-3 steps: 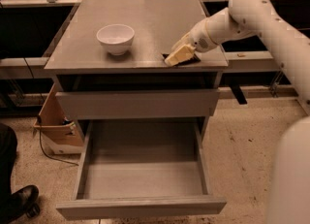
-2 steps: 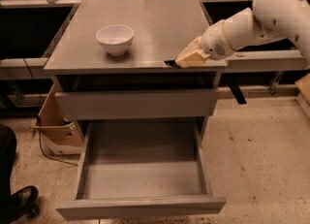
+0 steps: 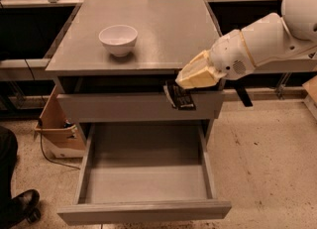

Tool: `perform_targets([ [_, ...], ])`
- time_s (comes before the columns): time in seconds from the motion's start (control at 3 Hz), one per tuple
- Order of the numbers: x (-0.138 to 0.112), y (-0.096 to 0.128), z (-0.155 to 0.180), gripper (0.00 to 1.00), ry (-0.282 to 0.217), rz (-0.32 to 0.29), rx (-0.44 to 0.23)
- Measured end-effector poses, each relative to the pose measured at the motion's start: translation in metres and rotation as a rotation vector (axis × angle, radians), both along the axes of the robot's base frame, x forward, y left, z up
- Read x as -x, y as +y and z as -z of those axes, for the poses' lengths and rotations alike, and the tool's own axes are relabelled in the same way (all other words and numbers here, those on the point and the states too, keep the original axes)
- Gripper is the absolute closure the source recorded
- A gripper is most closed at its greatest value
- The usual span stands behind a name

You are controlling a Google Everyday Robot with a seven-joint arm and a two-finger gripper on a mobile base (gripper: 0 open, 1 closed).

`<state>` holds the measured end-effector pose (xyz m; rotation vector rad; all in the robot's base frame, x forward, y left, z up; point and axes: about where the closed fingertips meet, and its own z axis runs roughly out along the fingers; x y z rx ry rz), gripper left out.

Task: Place rxbar chocolate into middle drawer

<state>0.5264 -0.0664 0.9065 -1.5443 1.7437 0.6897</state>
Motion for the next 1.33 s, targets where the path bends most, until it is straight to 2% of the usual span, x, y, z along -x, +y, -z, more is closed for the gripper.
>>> perform_targets([
  [0.33,0.043,0.060,0.039,1.00,0.026,-0.050,0.016],
  [0.67,0.042,0.064,0.057,1.00,0.022,-0.060,0.032],
  [1.33,0.020,0.075,0.181,1.00,-0.023,-0.088,0.054],
])
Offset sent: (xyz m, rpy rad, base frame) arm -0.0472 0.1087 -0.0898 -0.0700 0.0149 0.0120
